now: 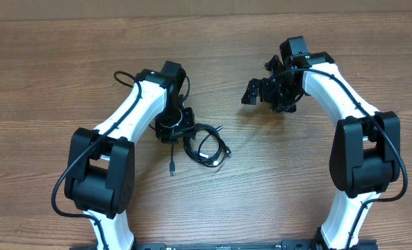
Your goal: Untangle cables
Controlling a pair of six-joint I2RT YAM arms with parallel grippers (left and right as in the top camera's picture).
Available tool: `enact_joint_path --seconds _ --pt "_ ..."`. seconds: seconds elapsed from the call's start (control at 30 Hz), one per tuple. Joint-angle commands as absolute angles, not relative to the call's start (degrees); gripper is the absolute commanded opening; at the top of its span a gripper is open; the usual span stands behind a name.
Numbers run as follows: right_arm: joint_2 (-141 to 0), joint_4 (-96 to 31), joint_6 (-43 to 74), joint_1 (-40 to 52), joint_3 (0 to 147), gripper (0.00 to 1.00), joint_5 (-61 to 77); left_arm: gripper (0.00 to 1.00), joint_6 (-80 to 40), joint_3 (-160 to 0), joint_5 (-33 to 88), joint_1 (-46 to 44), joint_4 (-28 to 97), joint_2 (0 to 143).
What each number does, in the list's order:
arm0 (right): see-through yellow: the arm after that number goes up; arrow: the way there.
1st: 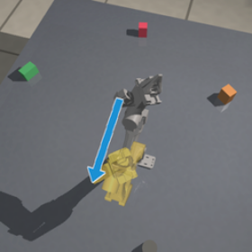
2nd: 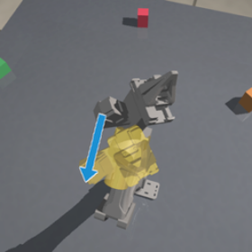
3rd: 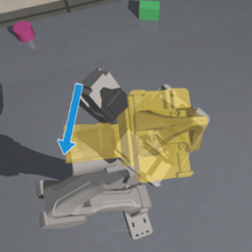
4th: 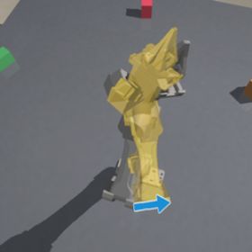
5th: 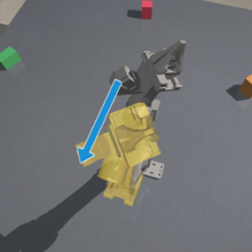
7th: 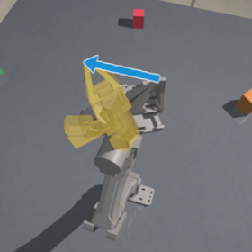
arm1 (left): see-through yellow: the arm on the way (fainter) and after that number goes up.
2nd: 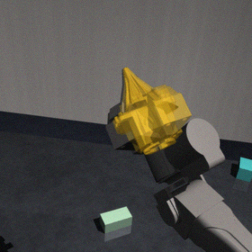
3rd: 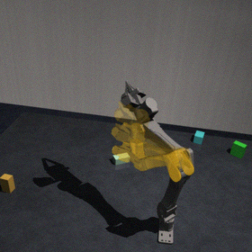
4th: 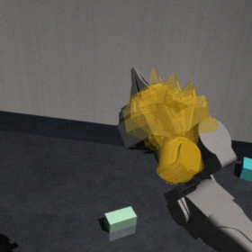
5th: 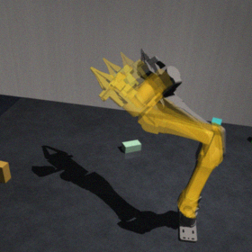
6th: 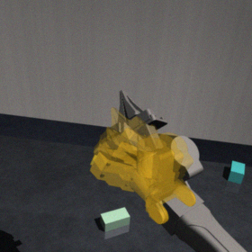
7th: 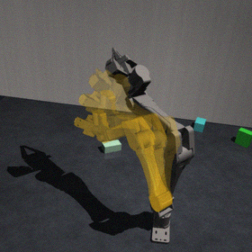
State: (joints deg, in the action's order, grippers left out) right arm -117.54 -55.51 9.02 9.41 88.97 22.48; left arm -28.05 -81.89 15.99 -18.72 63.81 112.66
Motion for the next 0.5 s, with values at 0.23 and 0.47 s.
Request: enact_joint_path --seconds 0.23,0.47 --pt "-115.4 -57.4 10.7 9.4 90.1 1.00 31.2 0.43 -30.5 -80.6 12.8 -19.6 64.2 113.1" --pt "-115.4 -64.6 10.2 11.9 90.0 0.65 34.3 0.38 -31.0 -76.8 11.9 -19.5 60.9 113.1"
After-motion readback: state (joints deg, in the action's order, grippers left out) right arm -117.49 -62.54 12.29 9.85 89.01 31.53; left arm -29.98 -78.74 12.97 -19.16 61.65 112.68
